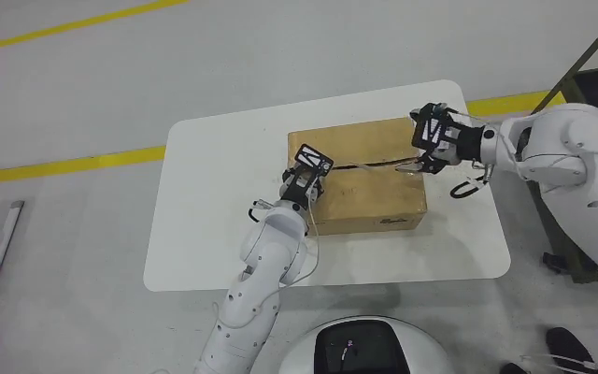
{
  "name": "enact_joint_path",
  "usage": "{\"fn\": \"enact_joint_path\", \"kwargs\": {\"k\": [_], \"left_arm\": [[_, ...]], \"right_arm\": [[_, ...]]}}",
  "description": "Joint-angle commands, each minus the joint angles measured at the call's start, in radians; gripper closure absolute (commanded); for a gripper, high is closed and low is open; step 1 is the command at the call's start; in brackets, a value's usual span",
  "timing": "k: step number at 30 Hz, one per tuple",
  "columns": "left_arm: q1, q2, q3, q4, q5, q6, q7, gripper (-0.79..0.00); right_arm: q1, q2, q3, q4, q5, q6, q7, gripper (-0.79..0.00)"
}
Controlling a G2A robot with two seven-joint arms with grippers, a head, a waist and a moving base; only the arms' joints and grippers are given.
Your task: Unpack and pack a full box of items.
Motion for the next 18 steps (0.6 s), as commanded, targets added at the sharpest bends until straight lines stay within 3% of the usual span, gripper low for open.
{"fn": "enact_joint_path", "kwargs": {"k": [1,3,11,13,17,18], "left_arm": [[0.001,-0.001,-0.001,0.000,0.001,-0.001,0.000,-0.302],[0.002,-0.001,-0.002,-0.001,0.003,0.000,0.000,-0.299],[0.004,-0.005,0.002,-0.002,0.009,-0.001,0.001,-0.314],[0.004,-0.006,0.003,-0.002,0.011,0.000,0.001,-0.320],[0.007,-0.008,0.003,-0.010,0.014,0.002,-0.003,-0.326],[0.008,-0.008,0.002,-0.012,0.014,0.002,-0.004,-0.326]], "right_arm": [[-0.039,0.005,0.032,-0.010,0.075,0.037,-0.012,-0.785],[-0.076,0.010,0.043,-0.032,0.123,0.046,-0.003,-0.714],[-0.127,0.000,-0.021,-0.077,0.209,0.066,-0.018,-0.748],[-0.116,-0.003,-0.043,-0.076,0.175,0.062,-0.006,-0.714],[-0.108,-0.007,-0.069,-0.070,0.128,0.077,0.012,-0.563],[-0.109,-0.008,-0.073,-0.068,0.138,0.076,0.010,-0.560]]}}
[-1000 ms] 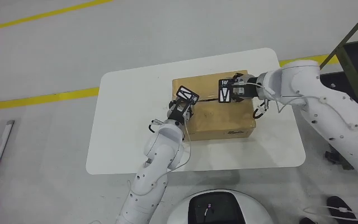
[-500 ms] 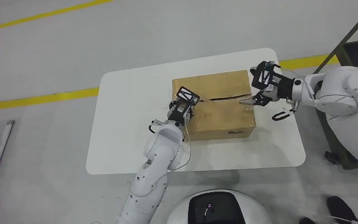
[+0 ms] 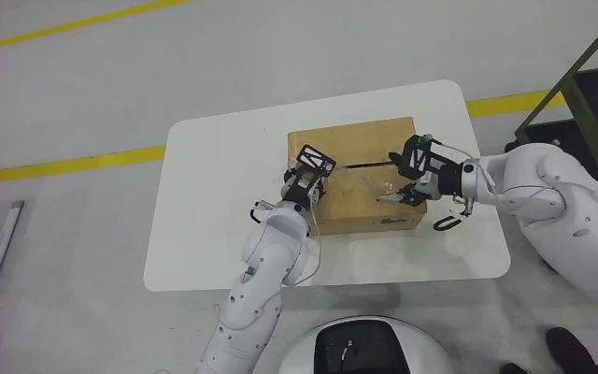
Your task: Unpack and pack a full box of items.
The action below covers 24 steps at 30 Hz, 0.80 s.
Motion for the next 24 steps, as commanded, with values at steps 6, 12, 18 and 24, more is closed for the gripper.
{"fn": "enact_joint_path", "kwargs": {"k": [6,12,18,24], "left_arm": [[0.003,-0.002,-0.006,0.000,0.007,0.004,0.001,-0.385],[0.007,-0.004,-0.008,-0.005,0.010,0.006,-0.001,-0.720],[0.010,-0.006,-0.014,-0.006,0.015,0.007,-0.002,-0.785],[0.011,-0.007,-0.021,-0.009,0.019,0.007,-0.001,-0.785]], "right_arm": [[0.005,0.004,-0.016,-0.023,-0.025,-0.004,0.089,-0.369],[0.008,0.007,-0.021,-0.037,-0.041,0.003,0.130,-0.363],[0.029,0.005,-0.036,-0.029,-0.040,0.003,0.156,-0.145],[0.051,0.001,-0.056,-0.014,-0.040,0.006,0.168,0.000]]}}
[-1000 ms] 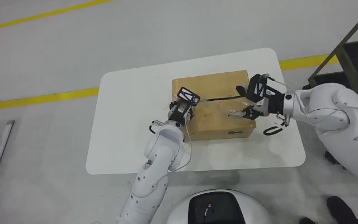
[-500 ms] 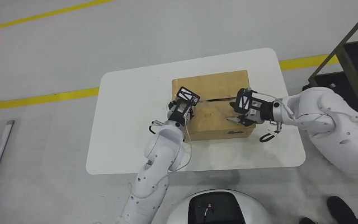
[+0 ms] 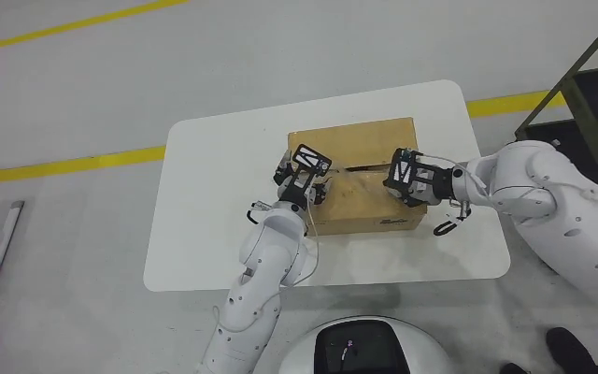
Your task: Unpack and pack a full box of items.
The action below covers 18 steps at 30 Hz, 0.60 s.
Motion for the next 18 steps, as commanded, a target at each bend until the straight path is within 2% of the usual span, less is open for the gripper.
{"fn": "enact_joint_path", "kwargs": {"k": [1,9,18], "left_arm": [[0.001,0.000,-0.002,-0.001,0.002,0.000,0.000,-0.785],[0.006,-0.002,-0.009,-0.015,0.004,-0.005,0.004,-0.785],[0.021,-0.001,-0.027,-0.053,-0.008,-0.025,-0.001,-0.785]], "right_arm": [[0.006,-0.001,-0.005,0.003,0.000,0.002,0.004,0.000],[0.016,0.001,0.018,0.004,0.016,0.011,-0.032,0.000],[-0.034,0.016,0.082,-0.030,0.037,0.028,-0.078,0.000]]}}
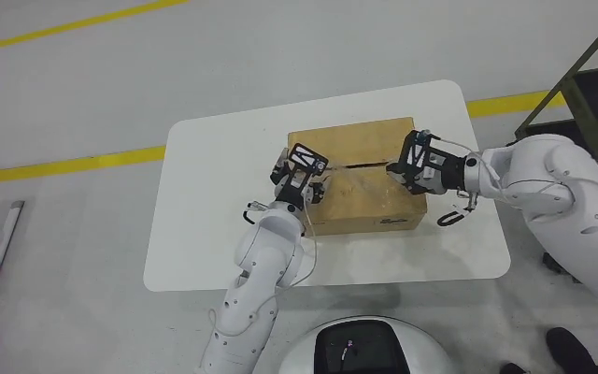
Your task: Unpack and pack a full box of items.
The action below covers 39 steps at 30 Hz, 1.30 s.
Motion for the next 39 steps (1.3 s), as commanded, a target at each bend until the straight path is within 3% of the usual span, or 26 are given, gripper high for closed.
{"fn": "enact_joint_path", "kwargs": {"k": [1,2,3,4,6,16,18,21,25,31,33,37,39], "left_arm": [[0.003,0.000,-0.006,-0.010,-0.002,-0.003,-0.002,-0.785],[0.004,0.001,-0.009,-0.014,-0.004,-0.006,-0.002,-0.785],[0.006,0.001,-0.013,-0.021,-0.006,-0.009,-0.004,-0.785],[0.008,0.002,-0.019,-0.030,-0.010,-0.008,-0.004,-0.785],[0.016,0.003,-0.032,-0.052,-0.017,-0.011,-0.008,-0.785],[0.083,0.013,-0.118,-0.147,-0.038,-0.004,-0.044,-0.785],[0.088,0.015,-0.125,-0.151,-0.037,-0.006,-0.042,-0.785],[0.090,0.015,-0.128,-0.153,-0.036,-0.007,-0.040,-0.785],[0.087,0.015,-0.125,-0.153,-0.040,-0.007,-0.040,-0.785],[0.081,0.014,-0.116,-0.142,-0.048,-0.007,-0.033,-0.785],[0.078,0.014,-0.115,-0.139,-0.050,-0.007,-0.031,-0.785],[0.072,0.013,-0.114,-0.134,-0.053,-0.006,-0.030,-0.785],[0.072,0.013,-0.113,-0.133,-0.053,-0.004,-0.029,-0.785]], "right_arm": [[-0.010,0.002,0.008,-0.010,0.022,0.001,-0.005,-0.154],[-0.017,0.004,0.013,-0.017,0.022,0.004,0.000,-0.326],[-0.024,0.005,0.016,-0.026,0.024,0.007,0.003,-0.400],[-0.037,0.005,0.020,-0.036,0.037,0.017,-0.009,-0.570],[-0.061,0.007,0.023,-0.063,0.030,0.044,-0.023,-0.785],[-0.053,-0.021,-0.078,-0.070,-0.077,0.135,-0.104,-0.785],[-0.034,-0.028,-0.103,-0.052,-0.100,0.137,-0.086,-0.696],[-0.012,-0.036,-0.131,-0.036,-0.106,0.136,-0.057,-0.376],[0.007,-0.038,-0.136,-0.020,-0.096,0.135,0.004,-0.292],[-0.005,-0.030,-0.112,-0.049,-0.072,0.124,0.080,-0.289],[-0.007,-0.029,-0.109,-0.053,-0.070,0.117,0.089,-0.252],[0.000,-0.030,-0.113,-0.048,-0.067,0.106,0.098,-0.049],[0.006,-0.031,-0.117,-0.042,-0.066,0.104,0.100,0.000]]}}
